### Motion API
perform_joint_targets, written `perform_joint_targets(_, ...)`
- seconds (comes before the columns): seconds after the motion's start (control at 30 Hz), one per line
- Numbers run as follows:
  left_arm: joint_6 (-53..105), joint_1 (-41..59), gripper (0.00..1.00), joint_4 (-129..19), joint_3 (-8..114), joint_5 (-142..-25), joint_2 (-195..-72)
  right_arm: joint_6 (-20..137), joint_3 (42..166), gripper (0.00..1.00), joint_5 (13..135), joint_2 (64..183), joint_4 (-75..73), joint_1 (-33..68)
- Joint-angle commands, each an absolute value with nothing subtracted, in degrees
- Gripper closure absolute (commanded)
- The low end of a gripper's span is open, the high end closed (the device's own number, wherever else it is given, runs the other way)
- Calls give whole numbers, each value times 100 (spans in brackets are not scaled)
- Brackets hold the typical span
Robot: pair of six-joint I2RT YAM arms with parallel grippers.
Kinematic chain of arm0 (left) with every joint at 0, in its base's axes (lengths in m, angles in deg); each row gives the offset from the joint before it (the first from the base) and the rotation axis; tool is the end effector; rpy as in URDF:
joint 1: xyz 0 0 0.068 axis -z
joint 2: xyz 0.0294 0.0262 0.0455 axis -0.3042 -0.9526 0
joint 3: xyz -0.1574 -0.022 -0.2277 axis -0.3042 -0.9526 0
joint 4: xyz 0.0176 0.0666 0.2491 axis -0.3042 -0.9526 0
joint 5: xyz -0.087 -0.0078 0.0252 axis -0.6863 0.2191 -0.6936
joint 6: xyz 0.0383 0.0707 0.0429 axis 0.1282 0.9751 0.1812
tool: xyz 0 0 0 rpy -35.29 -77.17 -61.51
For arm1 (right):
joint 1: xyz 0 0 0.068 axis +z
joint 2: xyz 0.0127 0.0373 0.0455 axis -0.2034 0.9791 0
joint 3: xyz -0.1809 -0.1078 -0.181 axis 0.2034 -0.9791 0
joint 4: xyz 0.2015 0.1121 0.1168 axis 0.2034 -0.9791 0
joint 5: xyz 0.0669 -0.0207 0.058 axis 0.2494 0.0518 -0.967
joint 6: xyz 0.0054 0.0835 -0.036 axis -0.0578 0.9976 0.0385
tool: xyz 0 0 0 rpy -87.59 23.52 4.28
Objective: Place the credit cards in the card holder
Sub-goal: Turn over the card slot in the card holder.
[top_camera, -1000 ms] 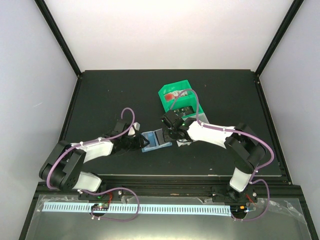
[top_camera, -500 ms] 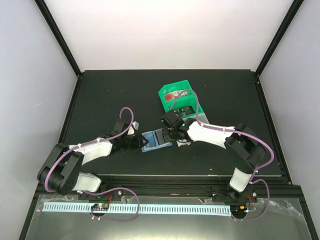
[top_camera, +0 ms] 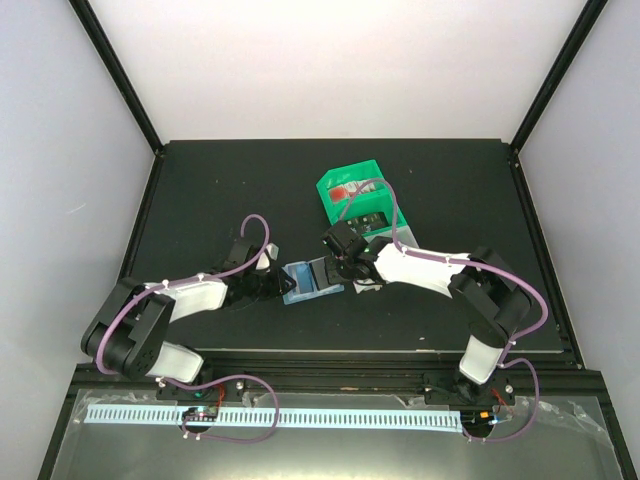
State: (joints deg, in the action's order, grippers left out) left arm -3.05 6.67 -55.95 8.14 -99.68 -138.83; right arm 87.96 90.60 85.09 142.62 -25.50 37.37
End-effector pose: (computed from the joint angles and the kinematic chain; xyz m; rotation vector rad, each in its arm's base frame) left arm 0.2220 -0.1375 0.1013 -0.1862 2.6527 -0.9616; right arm 0.2443 0.2739 0.1383 -0.2868 2.7075 0.3800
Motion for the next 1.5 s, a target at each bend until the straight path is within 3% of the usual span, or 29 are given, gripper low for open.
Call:
perform_joint_targets(0.0,-226,637,76,-5489,919,-10006,-13832,8790,8857,99,8358,14580,-2560,3774)
perform_joint_targets(0.5,-166,637,70,-5171,832,-10350,-13408,8791,8828,99,8336,14567,-2528,3771)
perform_joint_targets(1.07,-432,667,68,-3846,879,-11612,-14070,8773,8806,99,8336,14459,-2470,3772)
perform_joint_targets(1.47,-661,855,61,-3280,1297,-11863,-14871,8755,8567,99,8626,13579,-2263,3774)
